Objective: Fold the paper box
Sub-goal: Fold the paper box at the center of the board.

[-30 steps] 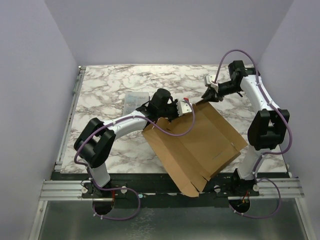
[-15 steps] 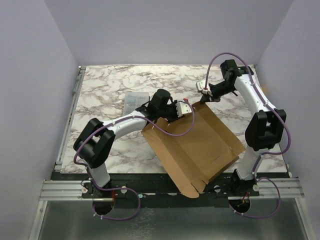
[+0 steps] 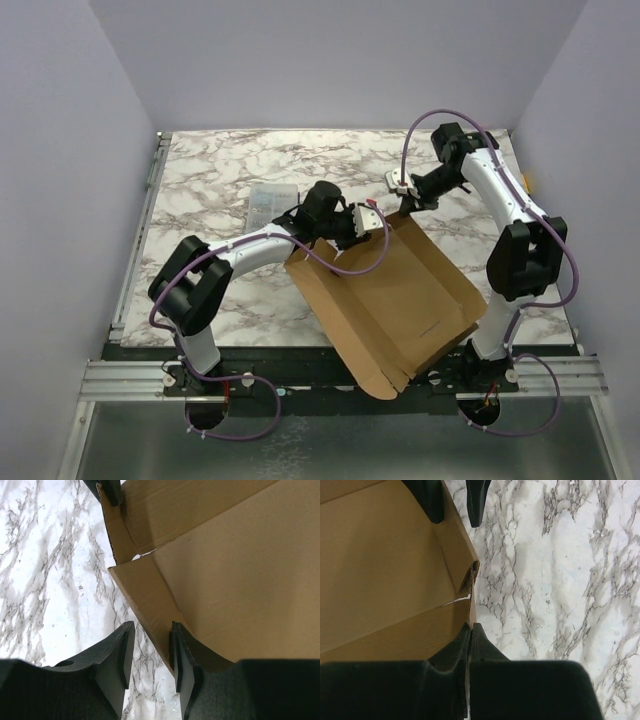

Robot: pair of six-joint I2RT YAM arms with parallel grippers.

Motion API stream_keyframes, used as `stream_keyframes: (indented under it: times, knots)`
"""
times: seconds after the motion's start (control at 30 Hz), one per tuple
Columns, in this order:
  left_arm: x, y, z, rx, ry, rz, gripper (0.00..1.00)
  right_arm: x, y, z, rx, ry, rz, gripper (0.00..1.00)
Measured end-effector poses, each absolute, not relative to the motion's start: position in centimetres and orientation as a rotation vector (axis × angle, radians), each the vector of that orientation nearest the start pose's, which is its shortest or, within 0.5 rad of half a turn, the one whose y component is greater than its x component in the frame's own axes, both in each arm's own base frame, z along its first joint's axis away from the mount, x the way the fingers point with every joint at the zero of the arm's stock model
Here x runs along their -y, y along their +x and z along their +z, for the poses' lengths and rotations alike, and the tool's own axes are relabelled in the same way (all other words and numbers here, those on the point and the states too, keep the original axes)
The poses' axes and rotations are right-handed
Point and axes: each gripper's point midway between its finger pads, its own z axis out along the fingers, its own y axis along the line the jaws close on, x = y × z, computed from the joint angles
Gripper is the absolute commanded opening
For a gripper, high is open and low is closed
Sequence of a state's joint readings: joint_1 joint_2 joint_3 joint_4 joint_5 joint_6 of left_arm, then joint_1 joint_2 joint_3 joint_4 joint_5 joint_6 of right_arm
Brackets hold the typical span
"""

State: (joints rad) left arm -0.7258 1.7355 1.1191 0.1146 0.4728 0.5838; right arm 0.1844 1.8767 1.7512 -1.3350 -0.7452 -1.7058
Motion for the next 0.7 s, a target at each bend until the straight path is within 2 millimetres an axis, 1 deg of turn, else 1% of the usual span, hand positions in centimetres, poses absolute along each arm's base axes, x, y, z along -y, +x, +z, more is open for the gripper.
stream_keyframes:
  times: [0.27,0.4,0.47,0.6,0.7]
  knots:
    - [37.0,32.8,12.9,-1.471,1.448,-0.610,0.40,-15.7,35.6,15.5,-1.441,-2.046,0.644,0.00]
    - [36.9,33.1,11.8,-1.517,1.414,-0.649,0.41,-15.5,35.4,14.6,-1.472,-2.051,0.661,0.00]
    - [36.9,33.2,11.0,-1.547,1.398,-0.673,0.41,-15.4,35.4,13.7,-1.504,-2.041,0.667,0.00]
    - [37.2,33.5,9.6,-1.603,1.369,-0.724,0.40,-14.9,35.3,10.9,-1.586,-2.019,0.663,0.00]
    - [37.6,33.8,8.8,-1.636,1.354,-0.748,0.35,-14.6,35.6,9.5,-1.634,-1.995,0.635,0.01]
